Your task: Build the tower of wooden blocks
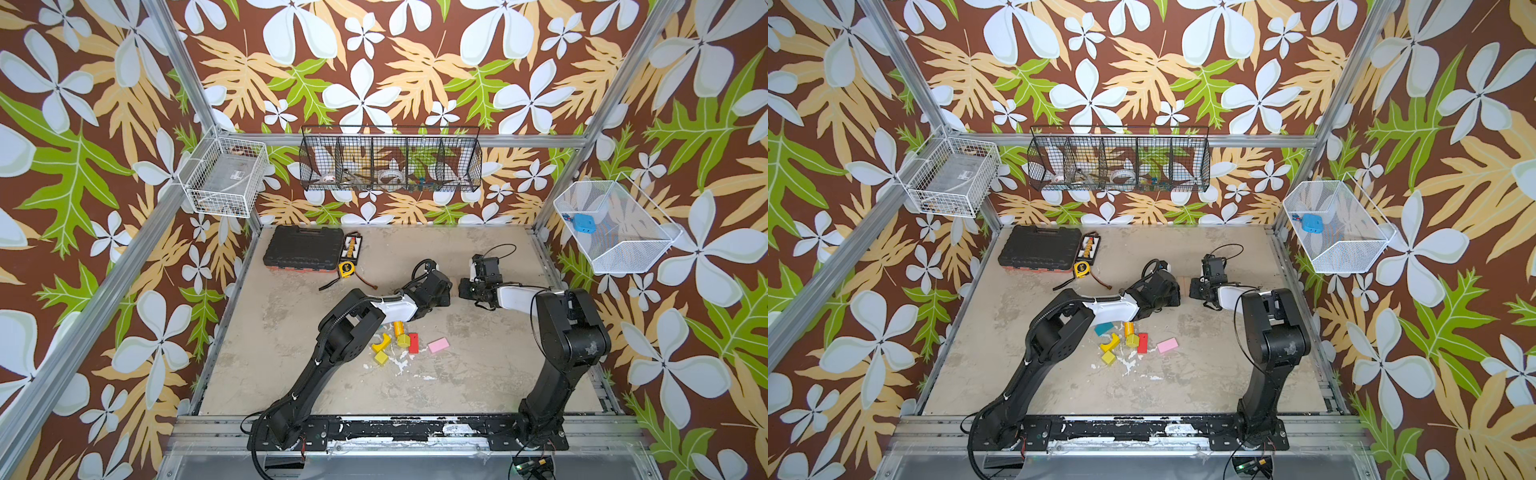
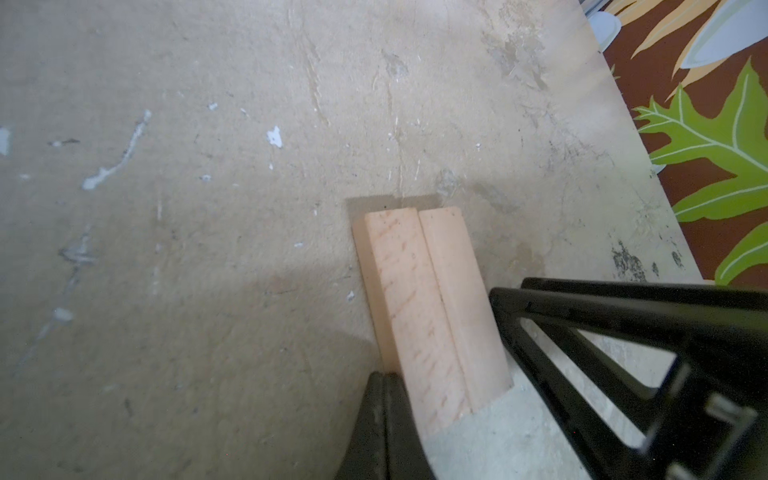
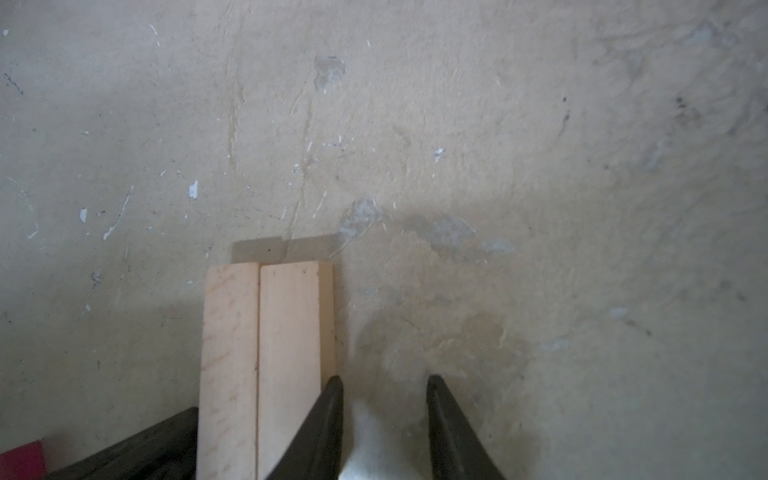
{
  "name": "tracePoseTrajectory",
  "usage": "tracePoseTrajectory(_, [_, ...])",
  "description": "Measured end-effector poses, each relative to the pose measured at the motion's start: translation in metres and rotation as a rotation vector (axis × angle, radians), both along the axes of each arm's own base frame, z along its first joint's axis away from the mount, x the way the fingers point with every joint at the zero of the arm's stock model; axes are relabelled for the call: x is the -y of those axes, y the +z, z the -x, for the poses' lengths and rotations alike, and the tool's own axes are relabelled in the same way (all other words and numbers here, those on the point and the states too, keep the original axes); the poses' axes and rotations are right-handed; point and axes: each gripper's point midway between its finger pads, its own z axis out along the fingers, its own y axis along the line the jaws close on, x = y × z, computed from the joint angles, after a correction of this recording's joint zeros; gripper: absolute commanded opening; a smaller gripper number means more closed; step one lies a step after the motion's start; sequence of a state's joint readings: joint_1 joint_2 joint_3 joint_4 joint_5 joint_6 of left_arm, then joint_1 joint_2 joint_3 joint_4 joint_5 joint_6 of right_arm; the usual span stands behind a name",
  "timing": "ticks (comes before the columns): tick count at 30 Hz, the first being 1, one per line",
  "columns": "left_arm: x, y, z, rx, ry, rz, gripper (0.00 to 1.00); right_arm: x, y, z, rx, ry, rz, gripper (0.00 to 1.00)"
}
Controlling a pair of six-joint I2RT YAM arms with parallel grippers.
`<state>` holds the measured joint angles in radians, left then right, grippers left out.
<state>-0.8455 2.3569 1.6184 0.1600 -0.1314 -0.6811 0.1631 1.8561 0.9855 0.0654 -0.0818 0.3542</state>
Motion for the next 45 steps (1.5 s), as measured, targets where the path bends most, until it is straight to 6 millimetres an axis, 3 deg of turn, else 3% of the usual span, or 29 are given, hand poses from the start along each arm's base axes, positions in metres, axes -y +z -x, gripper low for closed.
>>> tracePoseTrajectory(10, [-0.014,0.004,0.003,0.003,0.032,-0.041,0.19,0.003,0.001,0.008,-0.001,-0.009,0.005,0.41])
tracePoseTrajectory(16, [-0.024,0.019,0.009,0.012,0.04,-0.05,0.3,0.008,0.003,0.016,0.002,-0.029,0.016,0.44])
tracePoseTrajectory(21, [-0.046,0.062,0.019,0.064,0.043,-0.051,0.34,0.016,0.009,0.023,0.027,-0.06,0.008,0.47])
tracePoseTrajectory(24, [-0.074,0.104,0.031,0.129,0.072,-0.038,0.39,0.024,0.017,0.029,0.06,-0.088,0.015,0.5])
tracePoseTrajectory(30, [-0.156,0.174,0.058,0.279,0.179,-0.032,0.45,0.032,0.033,0.04,0.136,-0.134,0.017,0.52])
tracePoseTrajectory(35, [-0.261,0.2,0.081,0.392,0.39,-0.079,0.58,0.039,0.043,0.046,0.191,-0.163,0.02,0.62])
tracePoseTrajectory(37, [-0.305,0.199,0.09,0.427,0.492,-0.1,0.6,0.04,0.048,0.049,0.213,-0.172,0.015,0.65])
tracePoseTrajectory(41, [-0.396,0.173,0.108,0.432,0.708,-0.17,0.61,0.041,0.055,0.054,0.25,-0.177,0.004,0.68])
tracePoseTrajectory(43, [-0.432,0.16,0.117,0.419,0.799,-0.19,0.63,0.041,0.057,0.056,0.264,-0.177,0.001,0.68])
tracePoseTrajectory(45, [-0.453,0.152,0.126,0.404,0.862,-0.194,0.64,0.041,0.061,0.058,0.28,-0.176,-0.004,0.68])
